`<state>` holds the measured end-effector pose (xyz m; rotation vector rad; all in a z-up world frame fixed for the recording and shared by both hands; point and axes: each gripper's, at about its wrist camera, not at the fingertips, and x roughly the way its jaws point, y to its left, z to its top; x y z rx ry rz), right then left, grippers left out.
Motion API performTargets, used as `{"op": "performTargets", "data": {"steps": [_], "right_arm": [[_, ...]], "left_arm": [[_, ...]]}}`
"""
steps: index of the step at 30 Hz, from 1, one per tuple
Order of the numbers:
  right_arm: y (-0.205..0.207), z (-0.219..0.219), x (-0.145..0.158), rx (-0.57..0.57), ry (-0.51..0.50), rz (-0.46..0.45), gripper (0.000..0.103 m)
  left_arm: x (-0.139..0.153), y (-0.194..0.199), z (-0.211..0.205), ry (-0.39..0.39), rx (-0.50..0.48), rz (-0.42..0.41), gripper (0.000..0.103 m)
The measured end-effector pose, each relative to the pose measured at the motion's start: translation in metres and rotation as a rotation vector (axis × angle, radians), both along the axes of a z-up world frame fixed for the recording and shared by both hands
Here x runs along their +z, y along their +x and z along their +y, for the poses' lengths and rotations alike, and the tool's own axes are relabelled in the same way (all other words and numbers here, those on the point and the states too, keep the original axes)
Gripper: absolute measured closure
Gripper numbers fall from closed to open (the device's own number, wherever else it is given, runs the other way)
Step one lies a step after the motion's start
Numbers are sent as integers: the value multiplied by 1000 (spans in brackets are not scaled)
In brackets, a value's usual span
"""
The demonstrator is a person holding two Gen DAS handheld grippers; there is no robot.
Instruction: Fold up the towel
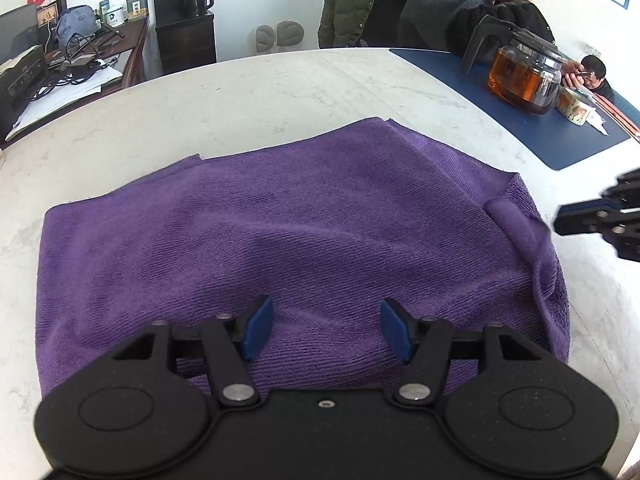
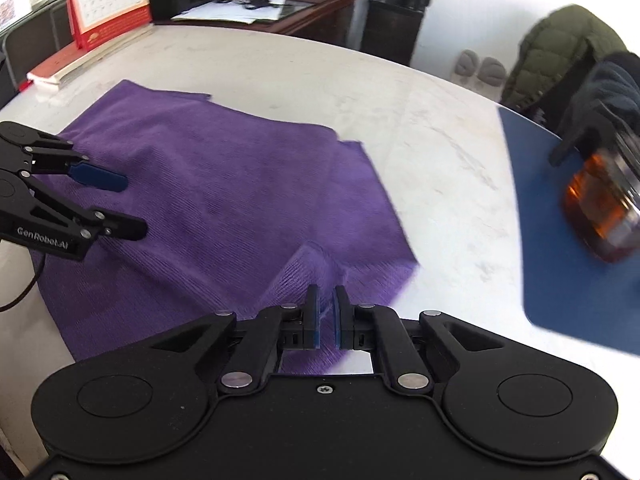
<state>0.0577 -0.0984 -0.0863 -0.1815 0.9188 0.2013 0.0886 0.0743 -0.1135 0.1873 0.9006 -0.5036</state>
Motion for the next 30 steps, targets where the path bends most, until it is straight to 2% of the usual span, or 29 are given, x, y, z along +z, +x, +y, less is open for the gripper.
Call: {"op": "performTargets", "data": {"steps": [4, 6, 7, 9, 11, 13, 16, 21, 24, 28, 30], "right_arm": [[-27, -25, 0, -76, 46, 31, 97], [-33, -36, -1, -118, 131, 52, 96], [-34, -37, -1, -125, 156, 46, 93], [-31, -31, 2, -95, 153, 12, 82], [-25, -23, 6, -59, 157, -23, 64], [-13, -5, 9, 10, 163, -60, 57], [8, 28, 3, 123, 129, -81, 55], [31, 55, -26, 183, 35, -37, 54], [27, 48, -24, 183, 40, -30, 60], [23, 33, -17, 150, 59, -4, 91], [20, 21, -14, 115, 83, 10, 97]], "left_arm": [[-1, -2, -3, 15, 5, -14, 44], [-1, -4, -7, 31, 6, -25, 42], [-2, -5, -9, 40, 6, -30, 41], [-2, -5, -11, 46, 15, -29, 40], [-2, -4, -12, 46, 27, -25, 40], [-2, -4, -12, 46, 31, -25, 40], [-1, -2, -12, 49, 32, -19, 40], [0, 2, -14, 56, 41, 5, 40], [0, 2, -14, 54, 50, 9, 39], [-1, 0, -13, 50, 59, 0, 39], [-1, 0, -14, 47, 62, -1, 39]]}}
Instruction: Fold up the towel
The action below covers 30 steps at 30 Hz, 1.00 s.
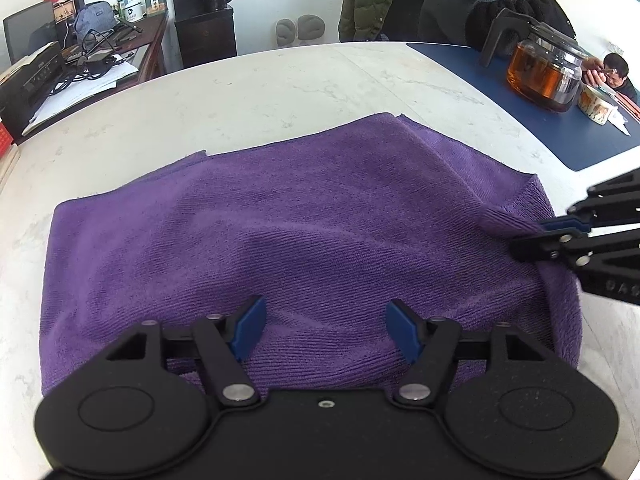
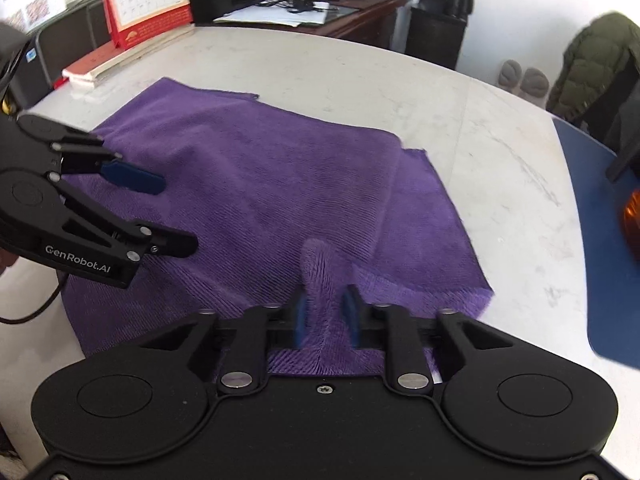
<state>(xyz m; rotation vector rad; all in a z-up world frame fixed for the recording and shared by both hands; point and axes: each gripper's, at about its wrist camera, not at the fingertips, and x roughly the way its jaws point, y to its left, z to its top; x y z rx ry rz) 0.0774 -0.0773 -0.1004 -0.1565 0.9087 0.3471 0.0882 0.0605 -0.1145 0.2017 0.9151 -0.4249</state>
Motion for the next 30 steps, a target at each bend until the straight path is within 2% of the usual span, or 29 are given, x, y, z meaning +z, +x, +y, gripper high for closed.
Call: {"op": "performTargets", "data": {"steps": [7, 12, 18, 21, 30], "right_arm": [[-35, -34, 14, -87, 58, -2, 99], [-79, -65, 20, -204, 137, 35, 99], [-118, -87, 1, -376, 235, 123, 99], [-132, -96, -5, -458, 262, 144, 95], [-165, -118, -2, -588, 180, 150, 94]], "left_arm": [[1, 1, 3, -22, 0, 3, 38], [2, 2, 6, -35, -3, 8, 38], [3, 4, 10, -45, -18, 14, 37], [4, 5, 12, -47, -30, 18, 37], [3, 6, 16, -49, -66, 25, 37]]}}
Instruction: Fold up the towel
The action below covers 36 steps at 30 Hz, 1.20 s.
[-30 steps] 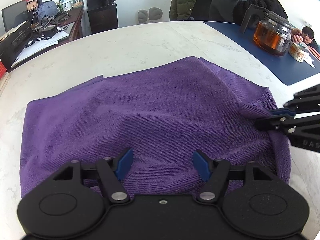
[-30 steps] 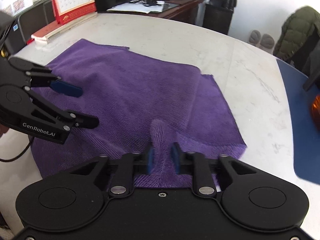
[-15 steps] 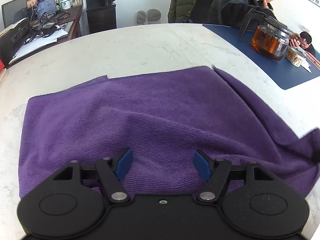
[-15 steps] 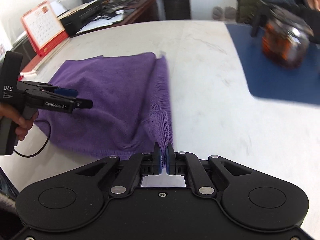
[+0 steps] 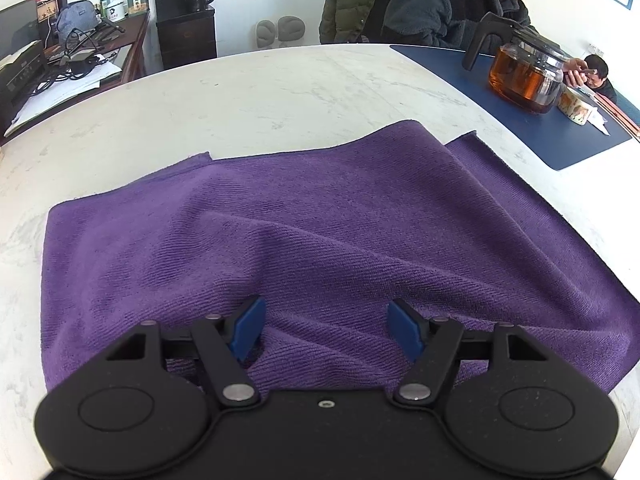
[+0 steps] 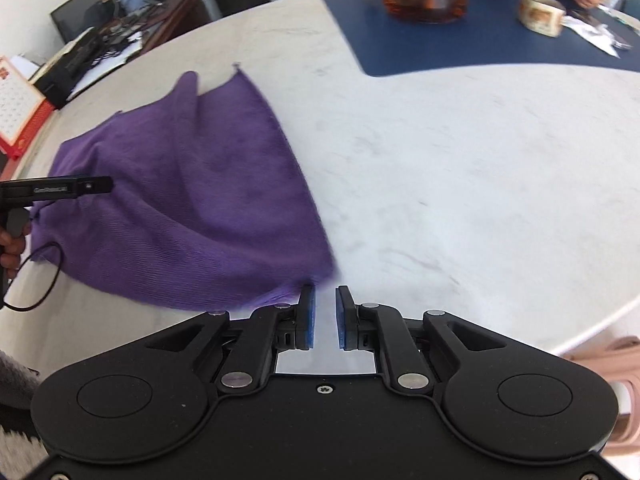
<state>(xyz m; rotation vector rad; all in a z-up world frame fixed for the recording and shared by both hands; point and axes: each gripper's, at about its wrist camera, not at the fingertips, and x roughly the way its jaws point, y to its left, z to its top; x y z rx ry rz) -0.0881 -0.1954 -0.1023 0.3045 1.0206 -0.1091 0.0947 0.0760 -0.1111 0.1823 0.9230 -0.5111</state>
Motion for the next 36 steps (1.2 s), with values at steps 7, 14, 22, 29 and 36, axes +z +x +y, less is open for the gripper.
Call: {"op": "performTargets", "data": {"steps": [7, 14, 22, 29, 36], "right_arm": [[22, 8, 23, 57, -62, -108, 88], [76, 37, 27, 260, -85, -181, 88], [179, 64, 16, 514, -149, -246, 78], [218, 73, -11, 619, -137, -184, 78], [225, 52, -11, 639, -187, -217, 77]], "left_arm": [[7, 6, 6, -5, 24, 52, 37], [9, 8, 9, 18, 35, 43, 37], [7, 3, 7, 82, 46, 37, 37], [7, 4, 10, 99, 89, 58, 37], [9, 7, 13, 118, 144, 80, 37]]}}
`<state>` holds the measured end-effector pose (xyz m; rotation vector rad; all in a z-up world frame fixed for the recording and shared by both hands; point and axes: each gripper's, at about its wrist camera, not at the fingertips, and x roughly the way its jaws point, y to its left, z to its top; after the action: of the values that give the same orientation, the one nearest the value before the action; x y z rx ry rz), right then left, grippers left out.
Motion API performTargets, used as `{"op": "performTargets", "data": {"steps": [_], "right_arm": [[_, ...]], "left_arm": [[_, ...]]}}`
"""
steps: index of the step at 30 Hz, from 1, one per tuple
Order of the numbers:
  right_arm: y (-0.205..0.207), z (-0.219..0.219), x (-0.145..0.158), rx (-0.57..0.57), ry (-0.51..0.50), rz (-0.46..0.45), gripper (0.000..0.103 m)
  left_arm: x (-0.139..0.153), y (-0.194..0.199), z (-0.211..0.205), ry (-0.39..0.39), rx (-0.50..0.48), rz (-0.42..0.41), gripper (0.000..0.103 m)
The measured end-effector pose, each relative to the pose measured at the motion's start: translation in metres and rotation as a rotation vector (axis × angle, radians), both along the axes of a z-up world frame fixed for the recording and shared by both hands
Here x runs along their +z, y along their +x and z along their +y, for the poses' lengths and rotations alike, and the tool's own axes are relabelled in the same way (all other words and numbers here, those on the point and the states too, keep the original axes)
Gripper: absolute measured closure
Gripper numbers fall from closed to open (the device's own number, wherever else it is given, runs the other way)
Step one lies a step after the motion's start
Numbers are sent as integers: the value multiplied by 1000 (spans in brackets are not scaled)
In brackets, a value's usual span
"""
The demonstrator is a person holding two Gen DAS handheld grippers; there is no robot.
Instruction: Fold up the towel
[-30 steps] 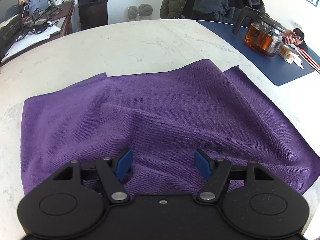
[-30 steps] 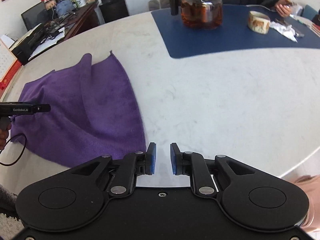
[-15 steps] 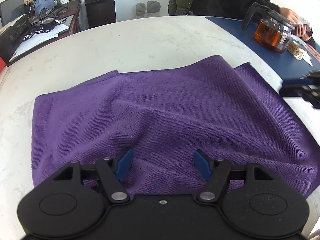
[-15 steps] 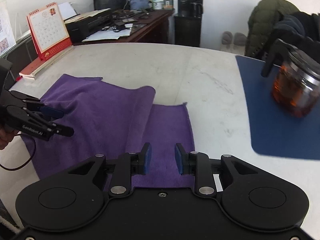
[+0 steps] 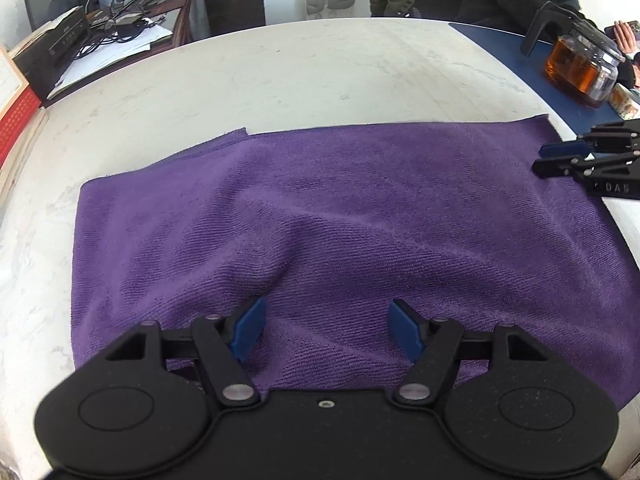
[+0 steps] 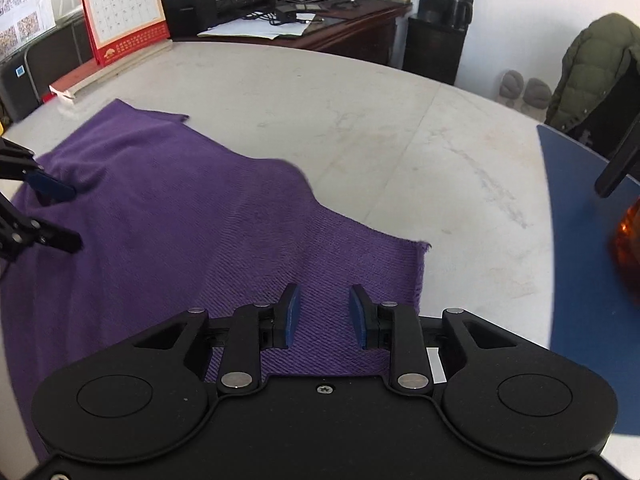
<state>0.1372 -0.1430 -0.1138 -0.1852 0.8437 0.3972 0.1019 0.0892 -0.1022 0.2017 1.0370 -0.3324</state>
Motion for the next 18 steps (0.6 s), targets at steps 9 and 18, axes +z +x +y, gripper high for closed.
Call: {"op": "performTargets", "data": {"steps": [9, 18], "right_arm": [[29, -32, -2, -46, -6, -16, 68], [24, -49, 12, -159, 59, -29, 68]], "left_arm": [[0, 3, -6, 26, 31, 26, 35], [20, -3, 0, -9, 32, -24, 35]]}}
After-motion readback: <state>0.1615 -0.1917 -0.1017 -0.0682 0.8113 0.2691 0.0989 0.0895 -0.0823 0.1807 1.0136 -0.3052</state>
